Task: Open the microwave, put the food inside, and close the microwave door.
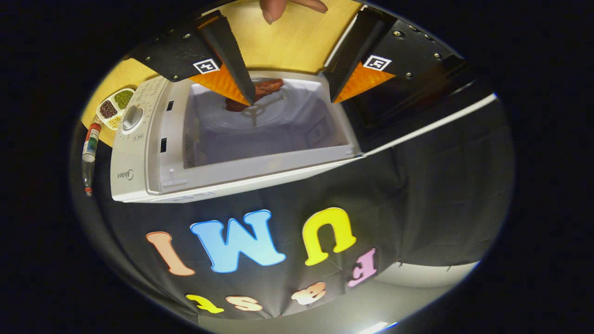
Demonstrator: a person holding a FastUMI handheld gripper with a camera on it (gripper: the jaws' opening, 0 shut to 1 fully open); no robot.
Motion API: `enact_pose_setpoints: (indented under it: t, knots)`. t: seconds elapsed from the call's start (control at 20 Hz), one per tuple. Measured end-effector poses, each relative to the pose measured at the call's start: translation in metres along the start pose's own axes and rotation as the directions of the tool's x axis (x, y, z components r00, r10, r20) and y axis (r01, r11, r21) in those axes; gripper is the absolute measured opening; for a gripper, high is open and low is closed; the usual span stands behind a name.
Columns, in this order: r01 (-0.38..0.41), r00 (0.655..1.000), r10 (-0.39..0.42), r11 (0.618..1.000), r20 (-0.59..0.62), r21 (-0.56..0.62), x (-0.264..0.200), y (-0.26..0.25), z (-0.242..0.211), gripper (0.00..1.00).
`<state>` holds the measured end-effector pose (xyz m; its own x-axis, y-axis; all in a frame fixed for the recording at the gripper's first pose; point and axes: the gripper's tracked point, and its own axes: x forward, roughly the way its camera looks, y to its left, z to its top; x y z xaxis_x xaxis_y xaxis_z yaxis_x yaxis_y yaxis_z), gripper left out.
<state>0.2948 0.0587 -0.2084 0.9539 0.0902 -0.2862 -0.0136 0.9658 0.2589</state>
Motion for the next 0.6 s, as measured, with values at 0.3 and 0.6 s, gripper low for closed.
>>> enact_pose_setpoints:
  t: [0.3, 0.6]
  knots:
    - [-0.287, 0.945, 0.295, 0.955, 0.142, -0.079, -0.122, 0.125, 0.045, 0.96]
    - [-0.448, 0.843, 0.497, 0.86, 0.207, -0.244, -0.187, 0.219, 0.055, 0.96]
